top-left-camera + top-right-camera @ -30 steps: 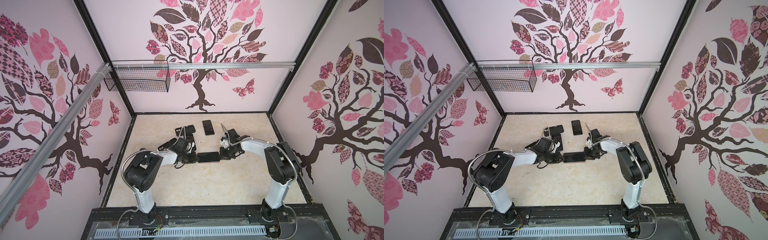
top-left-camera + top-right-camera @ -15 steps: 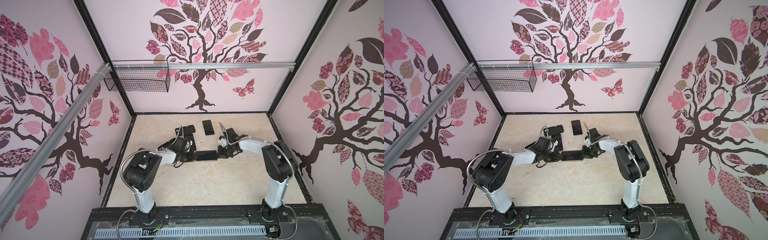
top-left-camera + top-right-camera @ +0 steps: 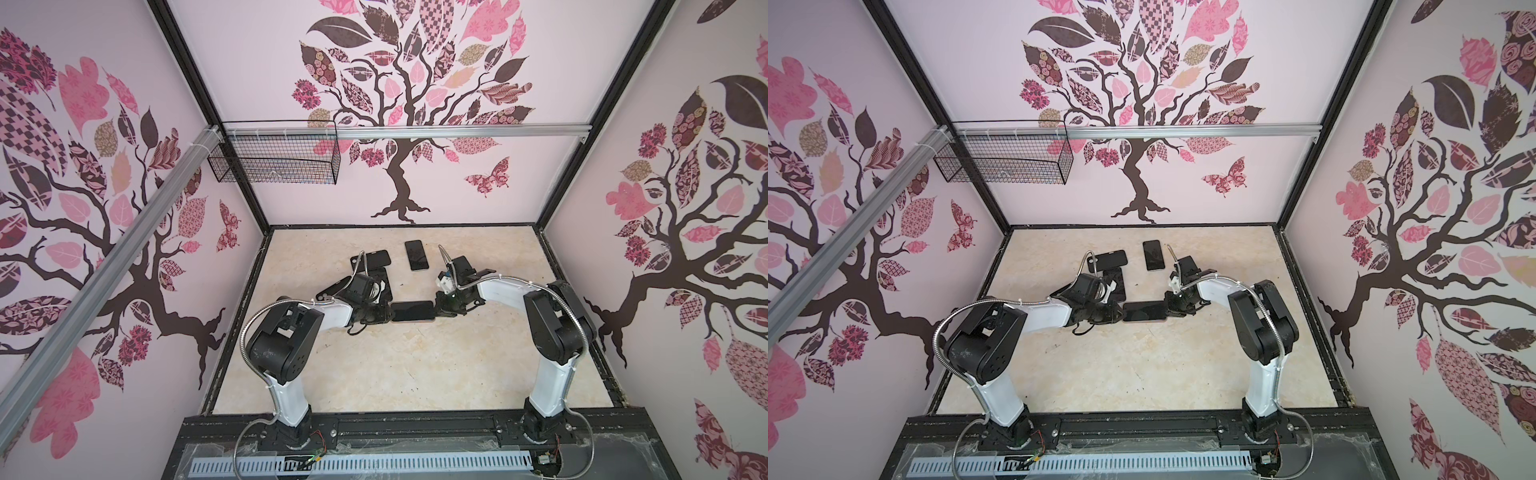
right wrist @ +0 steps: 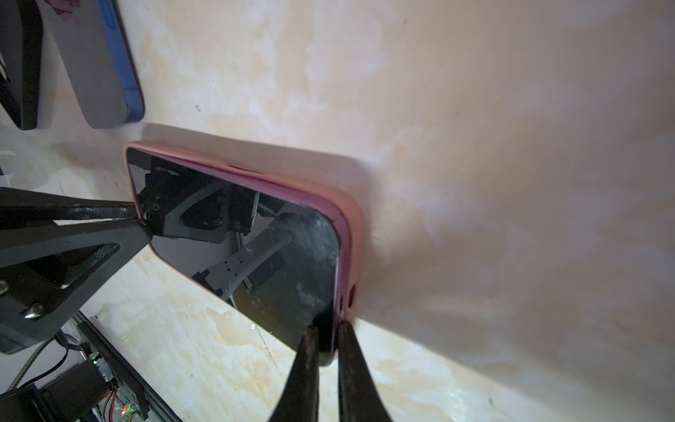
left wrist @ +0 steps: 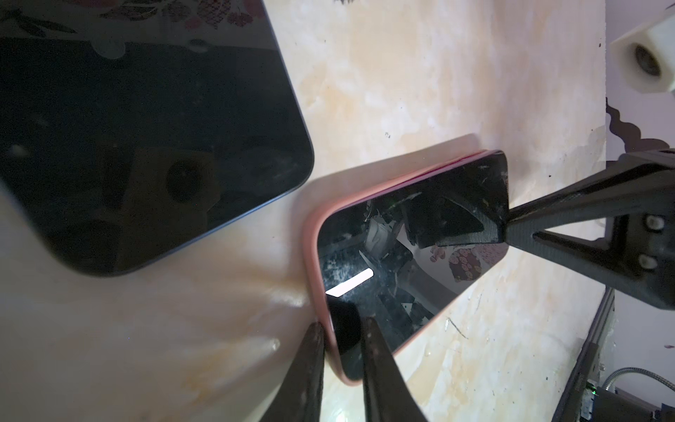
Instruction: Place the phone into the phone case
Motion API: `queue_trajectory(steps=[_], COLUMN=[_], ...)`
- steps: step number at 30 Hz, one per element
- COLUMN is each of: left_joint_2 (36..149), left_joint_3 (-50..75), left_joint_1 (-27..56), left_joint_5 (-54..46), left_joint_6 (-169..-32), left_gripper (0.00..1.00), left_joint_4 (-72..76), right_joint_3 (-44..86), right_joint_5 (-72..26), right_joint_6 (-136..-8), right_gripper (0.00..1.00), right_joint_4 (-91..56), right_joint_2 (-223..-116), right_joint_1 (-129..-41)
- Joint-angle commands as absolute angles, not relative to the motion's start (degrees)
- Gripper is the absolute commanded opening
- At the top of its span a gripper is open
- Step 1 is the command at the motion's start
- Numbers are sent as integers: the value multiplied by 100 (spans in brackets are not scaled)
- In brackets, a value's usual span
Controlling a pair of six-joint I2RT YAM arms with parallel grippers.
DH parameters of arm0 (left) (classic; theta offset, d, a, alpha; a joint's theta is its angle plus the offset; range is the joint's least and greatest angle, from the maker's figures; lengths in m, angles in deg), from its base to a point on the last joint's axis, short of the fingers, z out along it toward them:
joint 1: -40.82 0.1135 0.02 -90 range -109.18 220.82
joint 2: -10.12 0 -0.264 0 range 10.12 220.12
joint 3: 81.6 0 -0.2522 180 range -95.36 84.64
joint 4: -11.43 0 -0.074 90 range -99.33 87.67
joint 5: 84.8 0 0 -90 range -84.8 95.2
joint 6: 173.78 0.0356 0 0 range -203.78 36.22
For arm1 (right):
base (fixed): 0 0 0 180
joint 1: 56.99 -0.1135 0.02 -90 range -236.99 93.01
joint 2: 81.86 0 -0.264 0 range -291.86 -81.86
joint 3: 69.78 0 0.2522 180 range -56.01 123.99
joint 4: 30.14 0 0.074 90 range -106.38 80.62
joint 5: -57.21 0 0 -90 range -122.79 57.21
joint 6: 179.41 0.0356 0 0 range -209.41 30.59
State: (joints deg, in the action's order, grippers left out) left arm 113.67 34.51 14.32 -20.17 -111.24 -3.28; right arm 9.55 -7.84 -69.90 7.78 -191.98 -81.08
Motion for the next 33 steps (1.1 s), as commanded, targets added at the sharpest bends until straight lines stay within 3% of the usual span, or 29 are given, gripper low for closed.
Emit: queue_trajectory(steps=[1, 26, 33], left_joint_2=[11699, 11796, 11625], left_joint_3=[3670, 3674, 3702], left_joint_1=[1104, 1099, 1099], left_joint_5=[-2291, -2153, -1962], left_joint_6=[-10924, -10924, -10931], left_gripper=[22, 22, 22], left_joint_4=[-618, -620, -726], right_joint_3=[210, 433, 283], right_joint_5=[-1565, -2151, -2337], right_joint_6=[-7155, -7169, -7175], right_gripper=[12, 12, 11], right_joint_4=[186, 286, 333], right_joint_2=[-20353, -21423, -20939], right_joint_1=[-9035, -9357, -9368])
